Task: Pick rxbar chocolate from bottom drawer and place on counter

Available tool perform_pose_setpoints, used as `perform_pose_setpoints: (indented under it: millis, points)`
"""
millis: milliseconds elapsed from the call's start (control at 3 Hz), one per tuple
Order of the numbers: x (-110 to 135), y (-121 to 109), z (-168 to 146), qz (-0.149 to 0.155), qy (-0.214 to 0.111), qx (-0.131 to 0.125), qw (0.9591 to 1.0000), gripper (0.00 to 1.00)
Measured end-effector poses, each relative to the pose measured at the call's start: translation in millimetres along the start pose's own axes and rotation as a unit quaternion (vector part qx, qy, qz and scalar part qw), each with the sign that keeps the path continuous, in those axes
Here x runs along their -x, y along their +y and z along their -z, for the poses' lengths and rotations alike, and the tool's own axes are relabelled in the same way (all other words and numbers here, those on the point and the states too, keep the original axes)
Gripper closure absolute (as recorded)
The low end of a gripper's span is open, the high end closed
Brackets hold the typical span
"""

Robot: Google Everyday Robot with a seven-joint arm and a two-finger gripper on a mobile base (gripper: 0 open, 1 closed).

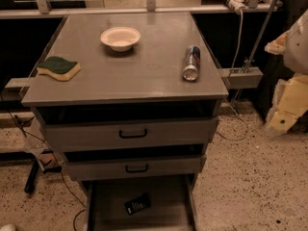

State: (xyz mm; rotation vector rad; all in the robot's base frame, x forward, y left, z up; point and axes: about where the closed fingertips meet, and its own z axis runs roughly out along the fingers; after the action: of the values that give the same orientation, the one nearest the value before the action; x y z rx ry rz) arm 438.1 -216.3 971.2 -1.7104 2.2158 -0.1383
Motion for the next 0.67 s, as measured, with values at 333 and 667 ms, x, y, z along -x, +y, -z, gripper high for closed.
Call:
perform_pose_setpoints:
  millis: [333, 667]
  points:
    - [12.4, 20.3, -26.0, -0.016, -0.016, -0.007, 0.9997, 0.00]
    - [29.5, 56.8, -103.1, -0.027, -0.043, 0.031, 0.9982, 0.00]
